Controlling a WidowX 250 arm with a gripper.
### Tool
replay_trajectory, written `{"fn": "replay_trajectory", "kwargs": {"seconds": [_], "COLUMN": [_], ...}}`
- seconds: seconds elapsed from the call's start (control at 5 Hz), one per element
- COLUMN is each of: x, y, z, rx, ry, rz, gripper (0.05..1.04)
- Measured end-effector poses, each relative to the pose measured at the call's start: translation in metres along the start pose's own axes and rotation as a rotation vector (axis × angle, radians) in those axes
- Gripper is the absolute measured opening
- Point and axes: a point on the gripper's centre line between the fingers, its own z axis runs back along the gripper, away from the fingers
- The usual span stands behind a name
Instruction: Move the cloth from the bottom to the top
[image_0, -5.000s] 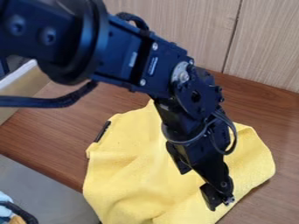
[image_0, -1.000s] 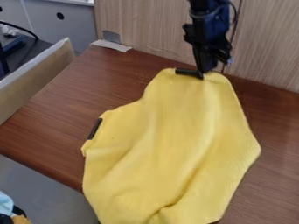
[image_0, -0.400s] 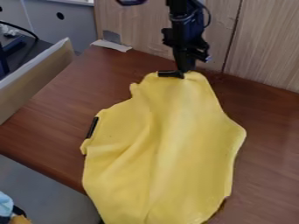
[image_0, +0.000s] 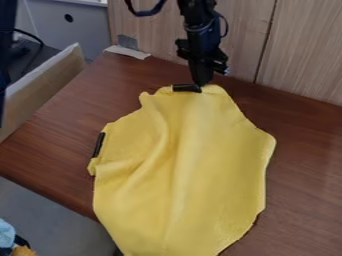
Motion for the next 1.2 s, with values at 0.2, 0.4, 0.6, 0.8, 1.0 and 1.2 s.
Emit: {"fn": "replay_trajectory", "kwargs": {"seconds": [0.2, 0.4, 0.6, 0.8, 1.0, 1.2], "x": [0.0005, -0.0005, -0.0035, -0.0051, -0.0076, -0.0093], "y": [0.0045, 0.0053, 0.0085, 0.0121, 0.0114, 0.0109], "z": [-0.0059, -0.0102, -0.0104, -0.0100, -0.0109, -0.0107], "rx": [0.004, -0.001, 0.000, 0.007, 0.005, 0.004], "ry": [0.013, 0.026, 0.037, 0.041, 0.050, 0.056], "rz": [0.003, 0.003, 0.037, 0.040, 0.044, 0.039], "gripper": [0.053, 0.074, 0.217, 0.472, 0.777, 0.997]}}
